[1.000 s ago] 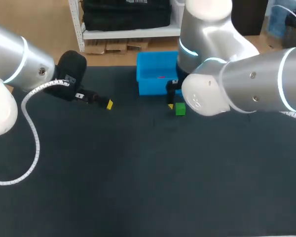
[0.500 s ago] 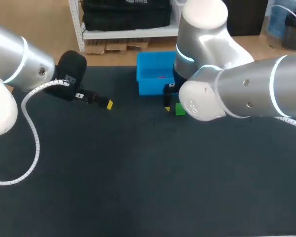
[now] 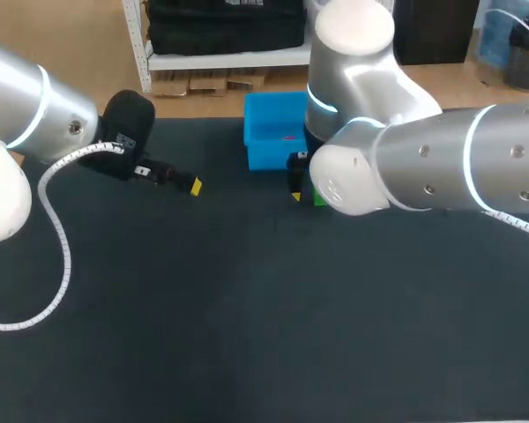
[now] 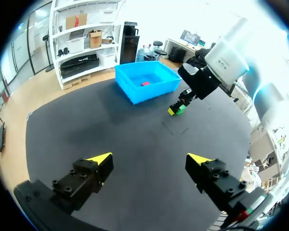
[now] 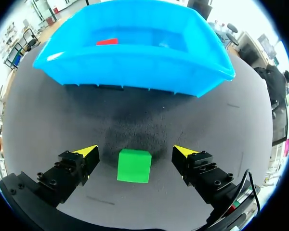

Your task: Use the left arm to pick the red cube and place it into the blue plastic box first, then use the right arm to grasp the green cube and put it into the same blue plastic box after the first action is fully finished.

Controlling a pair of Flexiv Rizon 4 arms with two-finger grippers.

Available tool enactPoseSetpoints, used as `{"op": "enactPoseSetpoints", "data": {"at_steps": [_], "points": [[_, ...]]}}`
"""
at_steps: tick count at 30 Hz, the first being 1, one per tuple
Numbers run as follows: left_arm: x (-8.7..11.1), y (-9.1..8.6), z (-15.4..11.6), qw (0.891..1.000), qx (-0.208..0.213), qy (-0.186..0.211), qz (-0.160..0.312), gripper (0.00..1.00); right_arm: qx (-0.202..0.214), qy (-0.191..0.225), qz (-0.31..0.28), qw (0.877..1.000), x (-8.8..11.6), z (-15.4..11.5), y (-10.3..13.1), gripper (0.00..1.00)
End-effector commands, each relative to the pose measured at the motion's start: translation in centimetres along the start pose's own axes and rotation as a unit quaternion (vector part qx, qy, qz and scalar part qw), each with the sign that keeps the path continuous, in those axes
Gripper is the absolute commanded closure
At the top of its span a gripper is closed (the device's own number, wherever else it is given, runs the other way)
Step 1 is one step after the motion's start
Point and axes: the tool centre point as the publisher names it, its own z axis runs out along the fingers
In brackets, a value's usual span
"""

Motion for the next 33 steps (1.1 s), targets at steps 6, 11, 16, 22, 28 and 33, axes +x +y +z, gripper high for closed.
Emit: {"op": "enactPoseSetpoints", "data": {"at_steps": [6, 11, 16, 22, 28, 33], "points": [[0.1, 0.1, 0.0, 1.000, 0.003, -0.002, 0.001, 0.00, -0.005, 0.002, 0.002, 1.000, -0.1, 0.4, 0.0, 1.00], [0.1, 0.1, 0.0, 1.000, 0.003, -0.002, 0.001, 0.00, -0.006, 0.000, 0.000, 1.000, 0.0, 0.4, 0.1, 1.00], [0.1, 0.1, 0.0, 1.000, 0.003, -0.002, 0.001, 0.00, -0.007, -0.001, 0.000, 1.000, 0.0, 0.3, 0.2, 1.00], [0.1, 0.1, 0.0, 1.000, 0.003, -0.002, 0.001, 0.00, -0.010, -0.011, 0.001, 1.000, -0.1, -0.8, 0.0, 1.00], [0.1, 0.1, 0.0, 1.000, 0.003, -0.002, 0.001, 0.00, -0.017, -0.041, 0.005, 0.999, -0.9, -3.5, -0.5, 1.00], [0.1, 0.1, 0.0, 1.000, 0.003, -0.002, 0.001, 0.00, -0.034, -0.065, 0.010, 0.997, -1.8, -6.6, -1.0, 1.00]]}}
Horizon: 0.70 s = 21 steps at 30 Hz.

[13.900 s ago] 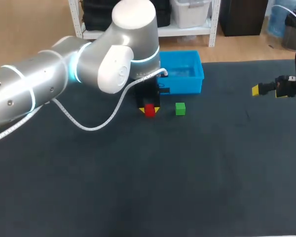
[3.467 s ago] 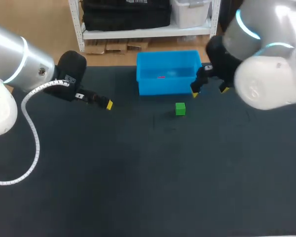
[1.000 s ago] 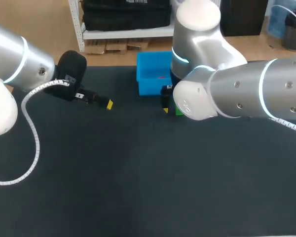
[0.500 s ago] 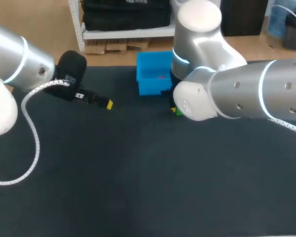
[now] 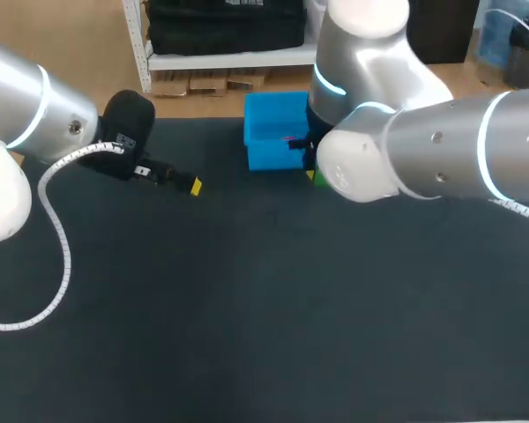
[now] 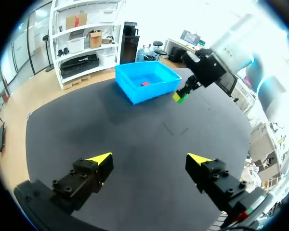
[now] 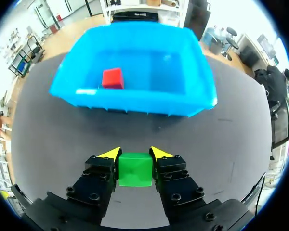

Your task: Use the left arm to pick the red cube and place it into the blue plastic box first, then use the right arm to grasp the green cube and put it into the same blue plastic box after the first action is fully finished.

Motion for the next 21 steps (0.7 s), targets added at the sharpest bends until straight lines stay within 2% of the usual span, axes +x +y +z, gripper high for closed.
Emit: {"op": "enactPoseSetpoints", "data": {"at_steps": [1, 9, 15, 16, 18, 19, 21], "points": [[0.1, 0.1, 0.0, 1.000, 0.003, -0.002, 0.001, 0.00, -0.015, -0.024, 0.004, 1.000, 0.7, -3.4, -1.1, 1.00], [0.1, 0.1, 0.0, 1.000, 0.003, -0.002, 0.001, 0.00, -0.036, -0.055, -0.007, 0.998, -0.8, -9.3, -1.5, 1.00], [0.1, 0.1, 0.0, 1.000, 0.003, -0.002, 0.001, 0.00, -0.047, -0.104, -0.009, 0.993, -1.5, -11.7, -1.5, 1.00], [0.1, 0.1, 0.0, 1.000, 0.003, -0.002, 0.001, 0.00, -0.062, -0.122, -0.009, 0.991, -1.7, -12.0, -1.5, 1.00], [0.1, 0.1, 0.0, 1.000, 0.003, -0.002, 0.001, 0.00, -0.053, -0.142, -0.011, 0.988, -1.9, -12.3, -1.5, 1.00], [0.1, 0.1, 0.0, 1.000, 0.003, -0.002, 0.001, 0.00, -0.069, -0.156, -0.008, 0.985, -2.1, -12.4, -1.5, 1.00], [0.1, 0.1, 0.0, 1.000, 0.003, -0.002, 0.001, 0.00, -0.066, -0.172, -0.007, 0.983, -2.2, -12.5, -1.6, 1.00]]}}
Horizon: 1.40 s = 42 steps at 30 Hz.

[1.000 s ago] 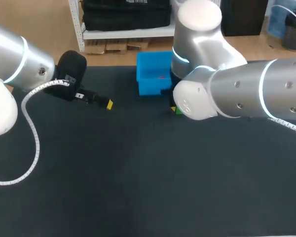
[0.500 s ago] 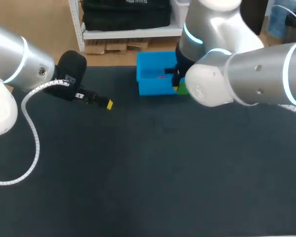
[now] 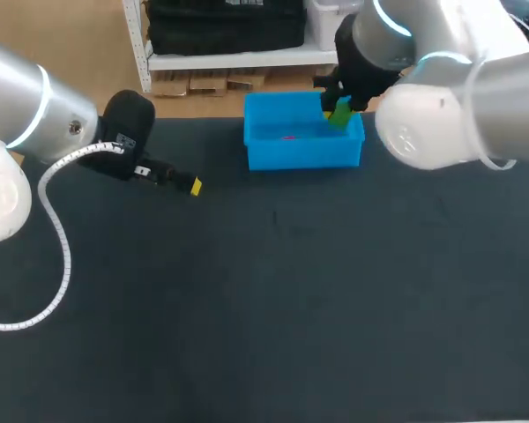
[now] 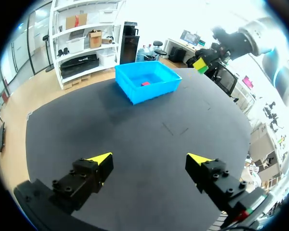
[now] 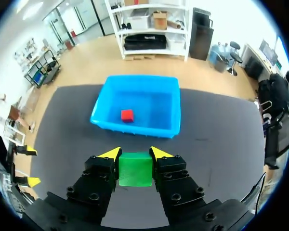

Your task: Use the left arm to pick the red cube and place it into the blue plastic box first, then use the right arm to grasp the green cube and put it into the same blue plastic box after the first action is fully finished.

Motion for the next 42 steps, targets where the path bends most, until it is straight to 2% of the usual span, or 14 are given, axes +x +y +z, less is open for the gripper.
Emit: {"op": "enactPoseSetpoints", "data": {"at_steps": [1, 15, 24, 35, 42], "points": [[0.1, 0.1, 0.0, 1.000, 0.003, -0.002, 0.001, 0.00, -0.009, -0.082, 0.005, 0.997, 1.0, -0.9, -0.5, 1.00], [0.1, 0.1, 0.0, 1.000, 0.003, -0.002, 0.001, 0.00, -0.014, -0.071, -0.004, 0.997, 0.0, 1.1, -0.2, 1.00], [0.1, 0.1, 0.0, 1.000, 0.003, -0.002, 0.001, 0.00, -0.016, -0.065, -0.002, 0.998, -2.5, 3.5, -0.5, 1.00], [0.1, 0.1, 0.0, 1.000, 0.003, -0.002, 0.001, 0.00, -0.015, -0.060, 0.003, 0.998, -6.5, 7.4, -2.2, 1.00], [0.1, 0.1, 0.0, 1.000, 0.003, -0.002, 0.001, 0.00, -0.010, -0.036, -0.009, 0.999, -7.5, 10.4, -2.2, 1.00]]}}
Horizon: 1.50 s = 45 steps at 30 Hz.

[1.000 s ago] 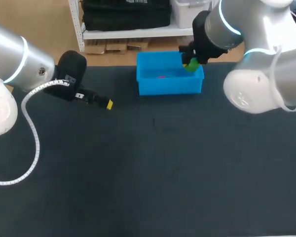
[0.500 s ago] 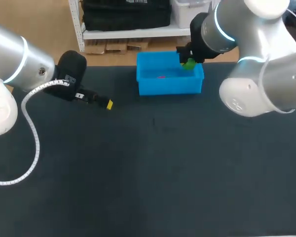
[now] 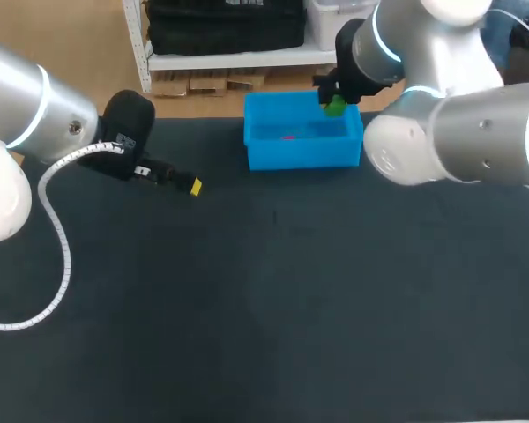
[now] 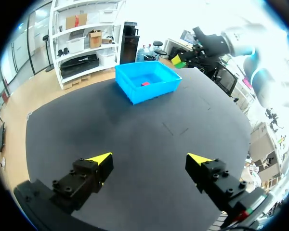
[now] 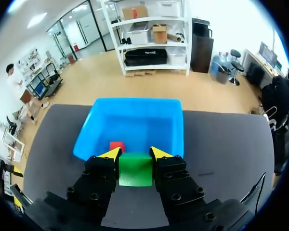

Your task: Use the left arm to pick the red cube and place it into the blue plastic box first, then use the right arm to grasp the green cube and put it into the same blue plastic box after the first action is fully finished.

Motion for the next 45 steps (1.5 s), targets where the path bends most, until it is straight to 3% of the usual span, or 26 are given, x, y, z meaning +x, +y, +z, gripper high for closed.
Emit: {"op": "enactPoseSetpoints", "data": {"at_steps": [1, 14, 33, 34, 35, 36, 37, 38, 45], "points": [[0.1, 0.1, 0.0, 1.000, 0.003, -0.002, 0.001, 0.00, -0.001, 0.033, -0.005, 0.999, -1.6, 3.6, 0.3, 1.00], [0.1, 0.1, 0.0, 1.000, 0.003, -0.002, 0.001, 0.00, 0.007, 0.068, 0.000, 0.998, -2.1, 7.5, -0.6, 1.00], [0.1, 0.1, 0.0, 1.000, 0.003, -0.002, 0.001, 0.00, 0.009, 0.095, -0.005, 0.995, -1.7, 9.1, -0.8, 1.00], [0.1, 0.1, 0.0, 1.000, 0.003, -0.002, 0.001, 0.00, 0.009, 0.096, -0.004, 0.995, -1.8, 9.1, -0.8, 0.96], [0.1, 0.1, 0.0, 1.000, 0.003, -0.002, 0.001, 0.00, 0.009, 0.097, -0.004, 0.995, -1.8, 9.0, -0.8, 0.66], [0.1, 0.1, 0.0, 1.000, 0.003, -0.002, 0.001, 0.00, 0.009, 0.098, -0.003, 0.995, -1.8, 8.9, -0.7, 0.47], [0.1, 0.1, 0.0, 1.000, 0.003, -0.002, 0.001, 0.00, 0.009, 0.098, -0.003, 0.995, -1.8, 8.8, -0.7, 0.12], [0.1, 0.1, 0.0, 1.000, 0.003, -0.002, 0.001, 0.00, 0.008, 0.098, -0.004, 0.995, -1.9, 8.6, -0.7, 0.00], [0.1, 0.1, 0.0, 1.000, 0.003, -0.002, 0.001, 0.00, 0.001, 0.091, -0.003, 0.996, -2.0, 7.3, -0.5, 0.00]]}}
